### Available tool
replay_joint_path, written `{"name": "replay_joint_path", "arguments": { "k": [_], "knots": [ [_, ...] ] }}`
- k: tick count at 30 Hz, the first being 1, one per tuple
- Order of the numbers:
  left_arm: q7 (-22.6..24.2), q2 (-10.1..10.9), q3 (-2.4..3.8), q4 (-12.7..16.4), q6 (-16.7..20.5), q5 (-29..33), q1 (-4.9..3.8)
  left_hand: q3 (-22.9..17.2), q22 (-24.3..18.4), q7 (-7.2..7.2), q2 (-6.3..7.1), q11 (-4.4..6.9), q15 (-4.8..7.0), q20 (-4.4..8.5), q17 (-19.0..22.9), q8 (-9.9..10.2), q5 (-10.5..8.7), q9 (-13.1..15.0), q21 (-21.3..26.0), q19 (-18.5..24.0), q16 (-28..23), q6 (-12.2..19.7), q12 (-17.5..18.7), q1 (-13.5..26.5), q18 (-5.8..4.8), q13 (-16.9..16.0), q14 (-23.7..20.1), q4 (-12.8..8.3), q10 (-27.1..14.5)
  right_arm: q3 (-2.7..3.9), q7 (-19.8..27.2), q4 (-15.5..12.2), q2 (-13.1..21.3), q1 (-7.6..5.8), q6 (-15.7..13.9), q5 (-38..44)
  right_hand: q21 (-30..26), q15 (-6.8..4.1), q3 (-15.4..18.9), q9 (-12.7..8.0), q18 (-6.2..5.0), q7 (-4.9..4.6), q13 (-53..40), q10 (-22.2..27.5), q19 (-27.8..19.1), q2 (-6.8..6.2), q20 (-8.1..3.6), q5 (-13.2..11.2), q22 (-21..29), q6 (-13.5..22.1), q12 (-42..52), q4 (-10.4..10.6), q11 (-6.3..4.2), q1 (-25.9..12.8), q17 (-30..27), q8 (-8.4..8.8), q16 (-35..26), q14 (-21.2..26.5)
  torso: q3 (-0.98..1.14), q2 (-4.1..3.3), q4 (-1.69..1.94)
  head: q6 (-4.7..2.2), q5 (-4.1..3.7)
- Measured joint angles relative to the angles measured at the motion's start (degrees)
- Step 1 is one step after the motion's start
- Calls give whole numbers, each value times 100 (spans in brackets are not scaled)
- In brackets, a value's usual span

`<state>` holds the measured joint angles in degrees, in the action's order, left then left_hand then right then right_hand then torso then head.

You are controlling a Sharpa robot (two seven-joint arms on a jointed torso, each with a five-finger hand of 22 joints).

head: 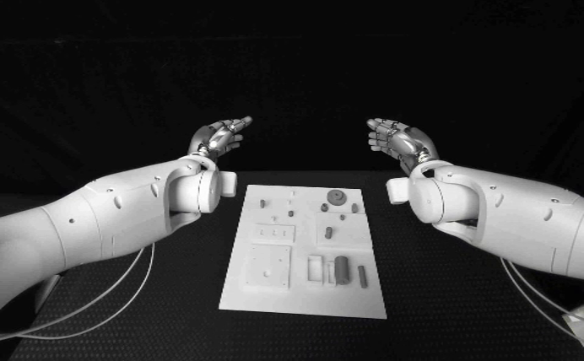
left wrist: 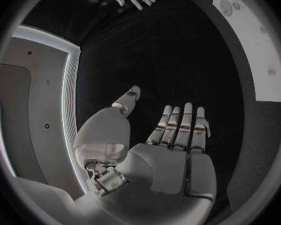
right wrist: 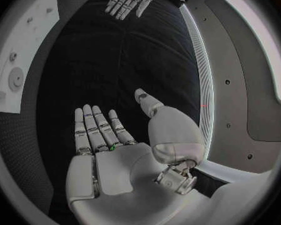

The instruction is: Assemble the parts on the task board

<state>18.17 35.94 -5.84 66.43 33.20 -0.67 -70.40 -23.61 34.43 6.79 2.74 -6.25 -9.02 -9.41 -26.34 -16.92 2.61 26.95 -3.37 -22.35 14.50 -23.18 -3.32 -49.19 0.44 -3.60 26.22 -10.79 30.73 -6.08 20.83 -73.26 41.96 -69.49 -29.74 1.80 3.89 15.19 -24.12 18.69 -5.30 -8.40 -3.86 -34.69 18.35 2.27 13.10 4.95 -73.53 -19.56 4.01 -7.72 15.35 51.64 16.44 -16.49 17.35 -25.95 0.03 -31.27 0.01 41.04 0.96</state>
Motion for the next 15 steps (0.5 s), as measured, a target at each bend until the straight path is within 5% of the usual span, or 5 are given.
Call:
{"name": "replay_joint_path", "arguments": {
  "k": [6,13,15],
  "knots": [
    [-590,-256,-160,-719,-651,-91,-301,0,19,0,4,0,0,0,-11,0,0,14,0,0,9,0,0,-4,0,0,0,0,0,-177,-476,560,-90,-303,902,173,24,26,-95,156,-2,-28,-22,-310,202,-33,14,22,-142,-333,35,-246,26,181,71,-216,119,-234,0,0,1,5,1],
    [-955,-337,-211,-966,-1075,-153,-404,-14,228,93,-35,-73,-8,24,-58,-61,0,53,-44,-170,90,-93,-113,-44,0,-69,115,14,457,-240,-805,863,-169,-411,1484,479,67,16,-223,235,-148,-61,-42,-741,559,-122,-1,22,-148,-792,109,-621,-10,419,143,-421,279,-593,0,1,-1,4,1],
    [-1003,-332,-224,-964,-1191,-158,-385,-16,570,179,-72,-158,-27,62,-95,-146,0,86,-137,-474,177,-218,-231,-80,0,-122,263,16,724,-244,-907,1101,-276,-411,1505,1042,106,-9,-265,247,-188,-69,-50,-871,671,-153,-9,21,-149,-920,153,-681,-33,494,164,-470,323,-704,0,0,-1,-53,-3]
  ]
}}
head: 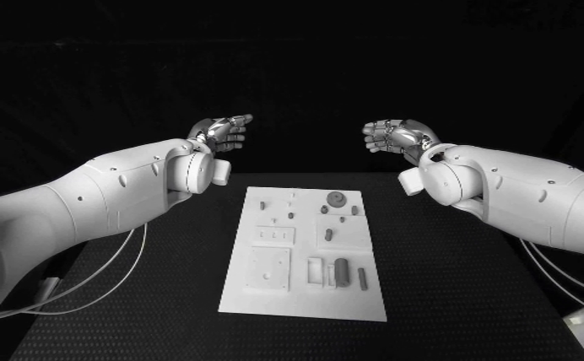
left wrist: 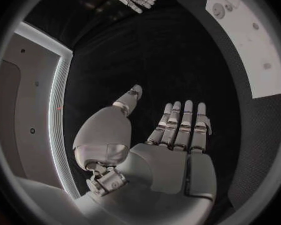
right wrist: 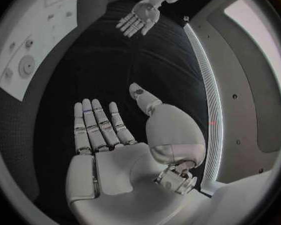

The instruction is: Assemble the parts on the task board

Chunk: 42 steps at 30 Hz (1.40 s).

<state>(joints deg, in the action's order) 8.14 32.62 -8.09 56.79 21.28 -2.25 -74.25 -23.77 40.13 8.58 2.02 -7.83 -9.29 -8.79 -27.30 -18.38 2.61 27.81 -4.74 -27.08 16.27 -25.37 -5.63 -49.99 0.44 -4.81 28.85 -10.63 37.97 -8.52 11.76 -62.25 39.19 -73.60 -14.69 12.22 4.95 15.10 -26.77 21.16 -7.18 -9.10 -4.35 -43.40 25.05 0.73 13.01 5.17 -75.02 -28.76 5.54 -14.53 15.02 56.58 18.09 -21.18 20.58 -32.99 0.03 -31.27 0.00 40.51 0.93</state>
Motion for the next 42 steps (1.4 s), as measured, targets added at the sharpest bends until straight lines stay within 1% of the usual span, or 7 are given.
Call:
{"name": "replay_joint_path", "arguments": {
  "k": [5,8,20,24,27,34,42],
  "knots": [
    [-60,37,-55,61,-219,-3,26,-205,287,82,-174,-227,-124,191,-136,-319,0,111,-277,-697,334,-668,-375,-244,0,-150,642,-158,800,3,-155,347,-181,15,31,1429,48,-103,-76,37,-84,-44,-17,-396,327,-74,-22,0,-7,-380,65,-104,-109,245,69,-116,129,-337,-4,-1,-5,-60,-1],
    [-59,59,-63,107,-317,-5,23,-362,326,132,-213,-211,-52,306,-230,-404,0,109,-433,-1135,555,-988,-538,-477,134,-207,1120,-315,1190,2,-209,551,-287,24,51,2104,94,-189,-84,59,-213,-78,-48,-678,553,-122,-40,0,-3,-617,150,-144,-201,385,130,-174,221,-577,-3,-1,-3,-82,0],
    [-7,193,-67,342,-880,-200,19,-897,289,160,-282,-13,214,604,-463,-486,22,-48,-529,-1896,809,-1872,-784,-1450,129,-323,2035,-597,2194,10,-494,1219,-761,72,304,4812,429,-713,-32,224,-539,-206,-332,-1808,1758,-268,-110,-1,-2,-1449,326,-195,-611,729,640,-282,681,-1788,-12,-42,29,-75,-41],
    [30,338,-67,613,-973,-254,17,-873,282,143,-220,-17,213,615,-484,-462,22,-80,-529,-1944,809,-1895,-784,-1456,128,-323,2050,-572,2215,8,-566,1242,-856,83,344,5428,582,-904,-28,278,-619,-170,-424,-2043,2165,-328,-182,-1,4,-1590,326,-199,-696,831,861,-282,829,-2180,-10,-100,75,-89,-78],
    [61,492,-67,901,-997,-279,16,-809,273,143,-139,-25,192,635,-493,-440,22,-103,-529,-1965,809,-1894,-740,-1375,126,-313,2070,-557,2224,10,-589,1249,-938,104,350,5792,930,-1267,-13,367,-746,-100,-588,-2420,2957,-390,-405,-1,5,-1874,298,-214,-829,1040,1339,-198,1163,-2909,-8,-159,124,-103,-121],
    [136,776,-57,1517,-1004,-311,15,-744,258,143,-26,-38,192,664,-505,-353,22,-148,-503,-1993,758,-1894,-642,-1262,123,-272,2070,-516,2211,12,-605,1229,-966,121,352,6468,1114,-1396,-13,385,-746,-48,-645,-2512,3240,-422,-524,-1,4,-1966,224,-214,-879,1072,1567,-154,1325,-3154,-4,-319,247,-181,-217],
    [200,813,-49,1609,-997,-324,12,-723,247,163,2,-57,192,664,-510,-329,22,-172,-480,-1993,701,-1874,-602,-1234,122,-253,2070,-502,2191,14,-604,1214,-1064,129,380,7121,1180,-1447,-8,385,-743,-33,-668,-2563,3290,-436,-574,-1,4,-2021,170,-219,-887,1086,1681,-99,1369,-3204,-36,-522,395,-262,-371]
  ]
}}
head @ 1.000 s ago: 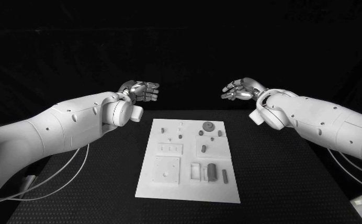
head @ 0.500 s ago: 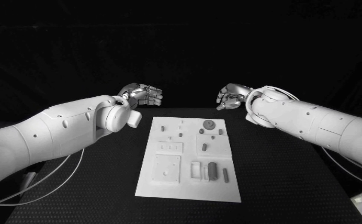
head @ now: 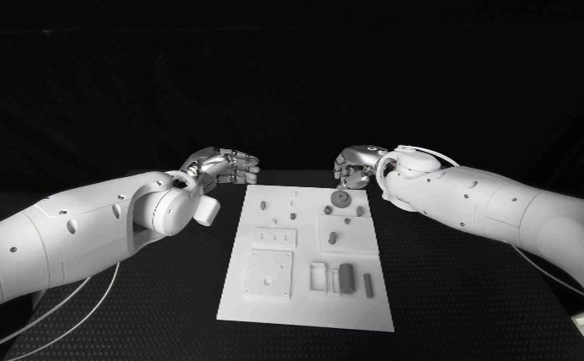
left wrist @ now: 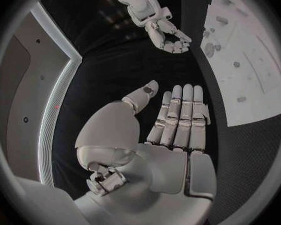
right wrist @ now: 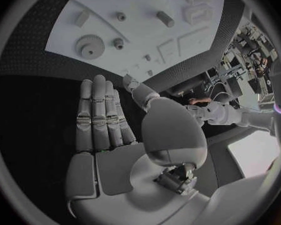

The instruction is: Assemble the parts on the task board

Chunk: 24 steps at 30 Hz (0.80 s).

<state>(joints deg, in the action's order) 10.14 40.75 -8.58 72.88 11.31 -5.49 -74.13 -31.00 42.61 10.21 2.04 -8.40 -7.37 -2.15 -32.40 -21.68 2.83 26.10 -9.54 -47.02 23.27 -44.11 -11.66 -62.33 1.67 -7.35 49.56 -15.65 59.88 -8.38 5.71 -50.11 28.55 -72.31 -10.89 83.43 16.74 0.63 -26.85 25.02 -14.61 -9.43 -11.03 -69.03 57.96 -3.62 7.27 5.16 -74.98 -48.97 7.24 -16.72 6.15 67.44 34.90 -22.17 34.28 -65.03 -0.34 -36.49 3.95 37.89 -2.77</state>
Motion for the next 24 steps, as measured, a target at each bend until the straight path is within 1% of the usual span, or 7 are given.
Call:
{"name": "replay_joint_path", "arguments": {
  "k": [4,6,9,11,15,18,24],
  "knots": [
    [19,-54,0,-44,1,-3,1,0,0,0,0,0,0,0,0,0,0,-4,0,0,0,0,22,0,-1,6,0,0,0,0,1,-26,-18,4,55,246,23,-7,11,0,0,7,-4,0,0,0,0,0,0,-8,-23,-11,0,0,17,0,0,-7,-24,-99,54,-15,-35],
    [27,-73,0,-49,0,-4,2,0,0,0,0,-19,0,0,0,21,0,-9,0,0,-25,0,40,0,-1,13,0,0,-19,0,1,-46,-35,4,90,370,23,-7,11,0,1,18,-5,0,32,-22,-9,0,0,-21,-50,-11,0,22,32,16,0,-8,-36,-140,70,-25,-53],
    [38,-72,0,-26,-3,-6,2,0,-6,0,0,-21,0,0,0,22,0,-9,21,0,-25,0,45,0,-1,13,0,0,-20,0,-1,-65,-56,5,138,523,58,1,11,-1,2,-1,-4,0,41,-23,-1,0,0,-41,-67,-11,0,23,52,22,0,-41,-56,-202,88,-49,-92],
    [43,-72,1,-12,-4,-6,3,0,-6,0,0,-20,0,0,0,21,0,-10,21,0,-25,0,45,0,-1,17,0,0,-20,0,-9,-75,-65,5,169,610,95,-24,11,-1,9,20,-14,-44,105,-23,-36,0,0,-62,-84,-11,-4,23,85,54,43,-96,-69,-233,96,-61,-113],
    [51,-81,3,6,-6,-8,2,16,-6,0,0,-20,0,0,-6,21,0,-15,21,0,-25,0,67,0,-2,19,0,16,-20,0,-37,-73,-80,8,231,776,113,-31,11,-1,36,22,-20,-51,123,-23,-41,0,0,-64,-114,-11,-11,23,122,58,45,-131,-108,-303,116,-76,-158],
    [55,-81,3,27,-7,-8,2,16,-6,0,24,-20,0,0,-6,21,0,-21,21,0,-45,0,67,24,-2,25,0,16,-20,0,-57,-51,-95,20,262,865,146,-31,11,-1,40,22,-19,-50,137,-24,-56,0,0,-64,-156,-11,-11,21,140,77,45,-131,-130,-346,131,-92,-176],
    [61,-96,4,33,-10,-9,2,16,-11,20,1,-20,0,12,-11,43,0,-21,21,-12,-48,21,67,46,-9,26,0,16,-20,-1,-83,-46,-162,41,288,974,146,-31,11,-1,44,22,-19,-28,142,-46,-61,0,-1,-63,-194,-11,11,-1,157,111,45,-131,-169,-422,164,-113,-216]
  ]
}}
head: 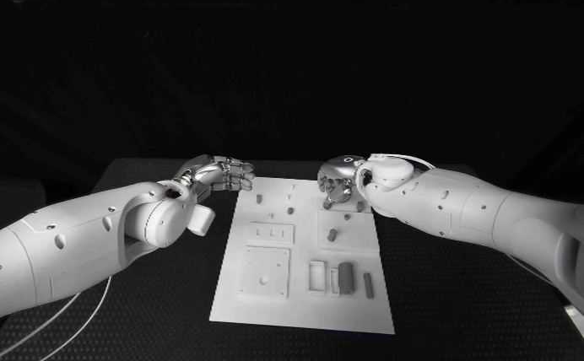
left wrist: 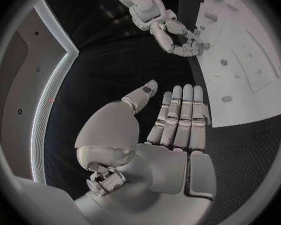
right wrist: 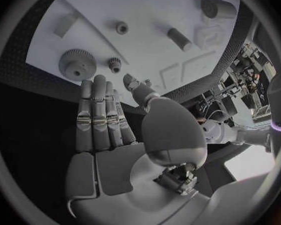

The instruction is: Assemble the parts on the task board

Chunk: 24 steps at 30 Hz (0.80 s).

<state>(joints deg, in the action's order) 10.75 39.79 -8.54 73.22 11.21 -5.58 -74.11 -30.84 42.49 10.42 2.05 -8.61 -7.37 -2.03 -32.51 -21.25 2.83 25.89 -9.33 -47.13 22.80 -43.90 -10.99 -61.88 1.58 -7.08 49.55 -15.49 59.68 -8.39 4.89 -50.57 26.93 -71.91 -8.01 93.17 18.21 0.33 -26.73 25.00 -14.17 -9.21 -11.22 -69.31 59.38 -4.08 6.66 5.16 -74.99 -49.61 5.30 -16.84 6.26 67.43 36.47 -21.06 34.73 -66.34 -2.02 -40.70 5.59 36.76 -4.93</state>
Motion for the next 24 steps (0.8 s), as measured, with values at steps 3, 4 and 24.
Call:
{"name": "replay_joint_path", "arguments": {
  "k": [3,4,24],
  "knots": [
    [2,-10,0,-2,-2,0,0,0,0,0,0,0,0,9,0,0,0,-6,21,-9,0,0,22,0,-28,5,0,0,0,0,-10,-7,-14,5,3,43,0,0,0,-1,0,0,0,0,0,0,0,0,0,0,0,0,0,0,6,0,0,0,-20,-32,16,-6,-16],
    [2,-12,0,-4,-4,-1,0,0,0,0,0,0,0,9,0,0,0,-6,21,-9,0,0,22,0,-27,5,0,0,0,0,-15,-10,-14,5,5,61,0,0,0,-4,1,0,0,0,0,0,0,0,0,0,0,0,0,0,8,0,0,0,-24,-42,20,-8,-21],
    [0,-26,-1,-94,-26,-2,1,30,0,0,-1,0,0,9,-11,23,0,-10,21,-9,-22,0,51,44,-29,16,0,30,0,-1,-120,-45,88,12,67,356,31,21,0,-5,5,-2,1,0,-1,-30,1,0,0,-40,-22,0,-1,-30,42,9,-1,-20,-79,-185,59,-12,-70]
  ]
}}
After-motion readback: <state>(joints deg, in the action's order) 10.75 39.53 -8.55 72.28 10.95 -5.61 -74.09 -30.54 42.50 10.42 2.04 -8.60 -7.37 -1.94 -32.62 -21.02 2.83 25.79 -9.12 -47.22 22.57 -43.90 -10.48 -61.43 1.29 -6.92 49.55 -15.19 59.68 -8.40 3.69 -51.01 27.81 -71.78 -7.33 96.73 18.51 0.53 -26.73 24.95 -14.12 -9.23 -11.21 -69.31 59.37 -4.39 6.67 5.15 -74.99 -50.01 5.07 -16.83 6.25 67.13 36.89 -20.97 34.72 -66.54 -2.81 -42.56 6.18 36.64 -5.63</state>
